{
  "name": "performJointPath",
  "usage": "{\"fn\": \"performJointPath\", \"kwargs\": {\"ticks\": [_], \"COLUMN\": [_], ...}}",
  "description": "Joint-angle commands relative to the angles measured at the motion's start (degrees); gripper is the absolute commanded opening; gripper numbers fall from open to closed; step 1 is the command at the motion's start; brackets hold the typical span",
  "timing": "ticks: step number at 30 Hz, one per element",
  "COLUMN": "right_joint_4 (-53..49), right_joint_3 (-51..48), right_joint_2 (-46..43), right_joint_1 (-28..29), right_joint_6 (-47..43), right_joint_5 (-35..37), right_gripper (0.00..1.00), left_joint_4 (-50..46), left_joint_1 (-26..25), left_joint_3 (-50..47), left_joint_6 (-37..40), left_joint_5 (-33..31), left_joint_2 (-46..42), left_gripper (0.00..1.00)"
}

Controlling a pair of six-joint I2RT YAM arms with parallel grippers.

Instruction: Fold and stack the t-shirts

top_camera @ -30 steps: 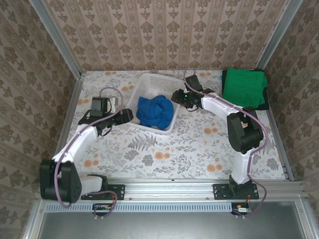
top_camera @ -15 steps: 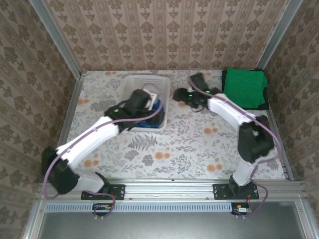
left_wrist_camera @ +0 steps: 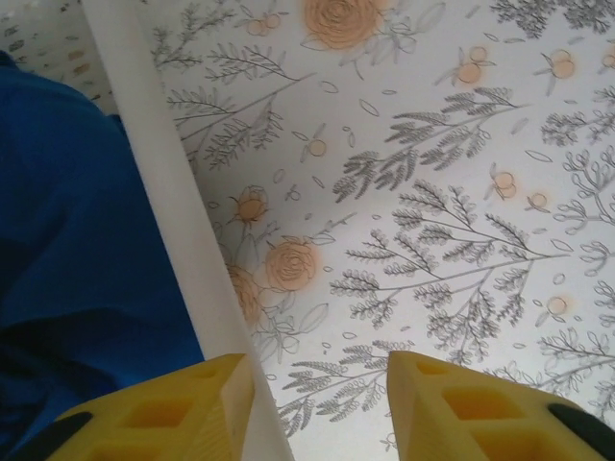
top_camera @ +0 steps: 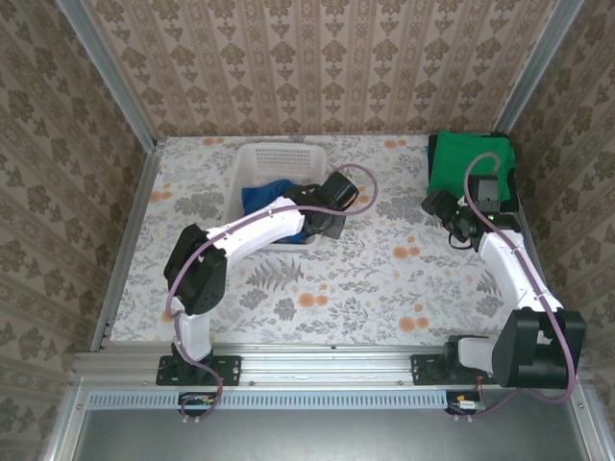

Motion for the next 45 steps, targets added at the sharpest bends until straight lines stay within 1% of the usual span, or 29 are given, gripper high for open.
{"fn": "performJointPath", "kwargs": {"ticks": [1,3,6,8,9,10,13,16,19,25,27,30,33,36,38,41,45], "right_joint_4": [1.3,2.1,3.0,3.7,4.0,4.0,4.2,4.7,4.9,6.9,7.1,7.8,8.4,8.4,8.8,9.4,9.8], "right_joint_3": [-1.3,-1.4,-1.5,-1.8,-1.9,-1.9,-2.1,-2.5,-2.6,-3.5,-3.6,-3.7,-4.2,-4.3,-4.3,-4.2,-4.3], "right_joint_2": [0.3,1.2,1.9,2.1,2.1,2.2,2.4,2.7,3.3,4.3,4.9,5.4,4.9,4.6,4.7,5.3,5.6], "right_joint_1": [-0.4,-0.4,-0.4,-0.4,-0.4,-0.4,-0.4,-0.4,-0.5,-0.4,-0.4,-0.3,-0.2,-0.3,-0.2,-0.1,0.1], "right_joint_6": [-1.2,-1.0,-0.5,-0.3,-0.3,-0.2,-0.2,-0.5,-0.6,-0.2,-0.1,0.1,0.1,-0.1,-0.1,0.1,0.3], "right_joint_5": [-3.4,-4.4,-5.0,-5.3,-5.4,-5.3,-5.5,-5.7,-5.8,-6.7,-6.8,-7.5,-8.1,-8.1,-8.4,-9.1,-8.7], "right_gripper": [0.82,0.83,0.83,0.83,0.83,0.83,0.83,0.83,0.83,0.84,0.84,0.84,0.84,0.84,0.84,0.84,0.85], "left_joint_4": [-3.7,-2.9,-1.8,-2.9,-3.2,-3.3,-4.1,-5.6,-6.4,-6.8,-5.6,-5.1,-4.5,-3.9,-3.7,-2.7,-0.7], "left_joint_1": [2.4,3.5,4.2,4.4,4.3,4.2,3.8,3.0,2.9,3.3,3.9,4.6,5.3,5.4,5.9,6.8,10.0], "left_joint_3": [-1.3,-2.7,-3.5,-2.6,-2.4,-2.2,-1.3,-1.2,-1.8,-2.7,-3.2,-3.3,-4.0,-5.0,-5.5,-7.7,-11.6], "left_joint_6": [0.0,0.6,1.8,1.9,1.8,1.6,-0.4,-2.6,-4.4,-5.6,-5.3,-5.2,-5.3,-4.9,-3.9,-1.8,0.7], "left_joint_5": [-3.0,-1.9,-1.5,-2.1,-2.5,-2.7,-3.9,-7.7,-10.1,-11.5,-9.4,-8.1,-6.7,-7.1,-7.2,-8.1,-7.4], "left_joint_2": [0.1,-0.9,-1.9,-1.6,-1.6,-1.6,-2.1,-3.3,-5.0,-5.2,-4.9,-3.2,-1.4,-0.8,-1.0,-2.6,-5.6], "left_gripper": [0.40,0.40,0.37,0.41,0.47,0.49,0.48,0.48,0.51,0.60,0.61,0.56,0.48,0.42,0.38,0.28,0.18]}}
